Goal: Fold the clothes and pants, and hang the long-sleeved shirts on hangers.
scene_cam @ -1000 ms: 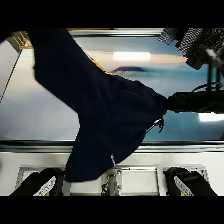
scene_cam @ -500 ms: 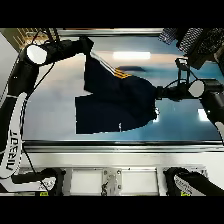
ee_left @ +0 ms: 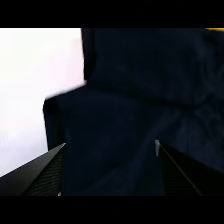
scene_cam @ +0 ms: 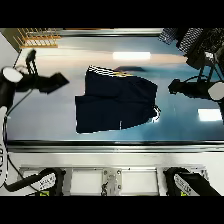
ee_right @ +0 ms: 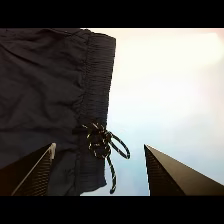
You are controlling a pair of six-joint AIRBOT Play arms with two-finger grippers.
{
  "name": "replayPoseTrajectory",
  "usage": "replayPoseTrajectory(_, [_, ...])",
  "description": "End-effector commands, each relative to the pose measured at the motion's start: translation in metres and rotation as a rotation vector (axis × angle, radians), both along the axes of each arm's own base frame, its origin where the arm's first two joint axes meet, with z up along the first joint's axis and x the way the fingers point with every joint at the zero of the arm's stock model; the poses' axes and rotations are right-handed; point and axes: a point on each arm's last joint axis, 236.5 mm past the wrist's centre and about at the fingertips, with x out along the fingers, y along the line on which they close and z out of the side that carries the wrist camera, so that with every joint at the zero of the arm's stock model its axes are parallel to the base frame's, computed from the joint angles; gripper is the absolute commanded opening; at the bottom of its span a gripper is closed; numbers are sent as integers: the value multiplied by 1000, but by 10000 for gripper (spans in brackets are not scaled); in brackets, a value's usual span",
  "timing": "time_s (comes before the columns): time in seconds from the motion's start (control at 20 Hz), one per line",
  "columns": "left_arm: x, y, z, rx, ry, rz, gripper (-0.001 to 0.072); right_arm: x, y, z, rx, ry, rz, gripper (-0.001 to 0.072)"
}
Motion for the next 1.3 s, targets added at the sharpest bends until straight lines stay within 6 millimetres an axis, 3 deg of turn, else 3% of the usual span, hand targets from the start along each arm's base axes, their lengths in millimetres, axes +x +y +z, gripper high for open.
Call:
replayPoseTrajectory(0.0, [-97, -4, -83, -58, 259, 41, 592, -13, 2, 3, 14, -4, 0, 602])
replayPoseTrajectory(0.1, [-126, -10, -116, -62, 323, 62, 592, -13, 7, 3, 40, -5, 2, 602])
replayPoseTrajectory(0.2, [-139, -22, -134, -86, 354, 71, 592, -13, 9, 4, 52, -5, 3, 602])
replayPoseTrajectory(0.4, [-149, -52, -155, -92, 417, 9, 591, -13, 9, 4, 52, -5, 3, 602])
replayPoseTrajectory(0.55, [-147, -73, -163, -74, 441, -70, 591, -15, 9, 2, 52, 5, 5, 603])
replayPoseTrajectory(0.7, [-141, -82, -166, -70, 452, -85, 589, -25, 9, -7, 49, 61, 11, 603])
replayPoseTrajectory(0.75, [-138, -82, -165, -71, 450, -83, 428, -29, 8, -13, 47, 86, 11, 604])
replayPoseTrajectory(0.8, [-135, -81, -163, -67, 441, -87, 114, -35, 6, -21, 51, 116, 5, 605])
replayPoseTrajectory(0.85, [-131, -79, -158, -65, 421, -85, 7, -43, 1, -35, 59, 164, -11, 605])
replayPoseTrajectory(1.0, [-118, -67, -138, -71, 348, -54, 7, -70, -4, -96, 183, 326, -106, 606])
replayPoseTrajectory(1.15, [-112, -63, -124, -72, 298, -42, 7, -76, 25, -151, 446, 403, -218, 606])
replayPoseTrajectory(1.25, [-111, -64, -123, -72, 295, -43, 7, -70, 41, -183, 562, 410, -309, 606])
